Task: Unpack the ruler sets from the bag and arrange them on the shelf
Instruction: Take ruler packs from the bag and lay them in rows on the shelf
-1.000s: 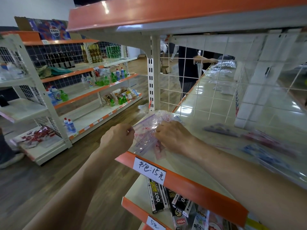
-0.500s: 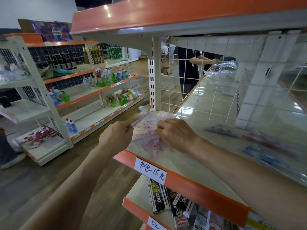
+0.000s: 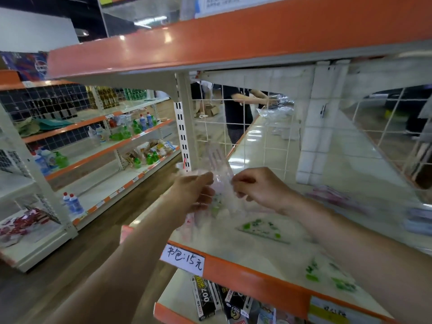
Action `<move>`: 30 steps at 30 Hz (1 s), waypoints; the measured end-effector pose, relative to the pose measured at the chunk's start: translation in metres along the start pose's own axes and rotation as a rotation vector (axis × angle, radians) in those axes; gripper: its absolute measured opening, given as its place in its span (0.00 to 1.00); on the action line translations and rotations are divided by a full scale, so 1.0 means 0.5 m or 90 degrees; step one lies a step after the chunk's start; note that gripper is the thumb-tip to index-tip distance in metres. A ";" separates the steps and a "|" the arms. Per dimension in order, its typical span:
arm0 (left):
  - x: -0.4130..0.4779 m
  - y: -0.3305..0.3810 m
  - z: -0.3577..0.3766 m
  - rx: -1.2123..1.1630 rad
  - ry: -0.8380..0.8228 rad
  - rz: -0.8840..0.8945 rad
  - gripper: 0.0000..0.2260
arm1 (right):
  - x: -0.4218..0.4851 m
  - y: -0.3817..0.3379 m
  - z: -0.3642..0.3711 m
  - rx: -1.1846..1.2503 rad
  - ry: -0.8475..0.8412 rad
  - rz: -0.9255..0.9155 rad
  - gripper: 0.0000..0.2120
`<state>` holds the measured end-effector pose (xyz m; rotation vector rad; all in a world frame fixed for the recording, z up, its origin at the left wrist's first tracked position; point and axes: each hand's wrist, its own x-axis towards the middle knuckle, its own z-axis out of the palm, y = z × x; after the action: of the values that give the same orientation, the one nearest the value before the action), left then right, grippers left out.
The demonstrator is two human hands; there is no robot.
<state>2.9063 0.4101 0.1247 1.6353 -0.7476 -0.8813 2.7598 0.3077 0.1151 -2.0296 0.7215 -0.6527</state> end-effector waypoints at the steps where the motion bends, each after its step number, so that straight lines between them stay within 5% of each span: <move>1: 0.004 0.001 0.024 -0.003 -0.032 -0.002 0.10 | -0.008 -0.002 -0.011 0.037 0.007 0.019 0.04; 12: 0.010 0.034 0.209 -0.120 -0.294 -0.039 0.03 | -0.100 0.033 -0.154 0.163 0.137 0.150 0.02; 19: 0.008 0.040 0.293 -0.242 -0.451 -0.151 0.14 | -0.152 0.060 -0.216 0.144 0.173 0.221 0.02; 28: 0.007 0.038 0.378 -0.212 -0.496 -0.166 0.16 | -0.210 0.072 -0.272 0.165 0.217 0.258 0.03; 30: 0.008 0.036 0.392 -0.224 -0.493 -0.180 0.07 | -0.222 0.075 -0.282 0.204 0.231 0.262 0.04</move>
<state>2.7415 0.3034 0.1133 1.0754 -0.8171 -1.7898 2.5783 0.2902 0.1330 -1.4269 1.1289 -0.8378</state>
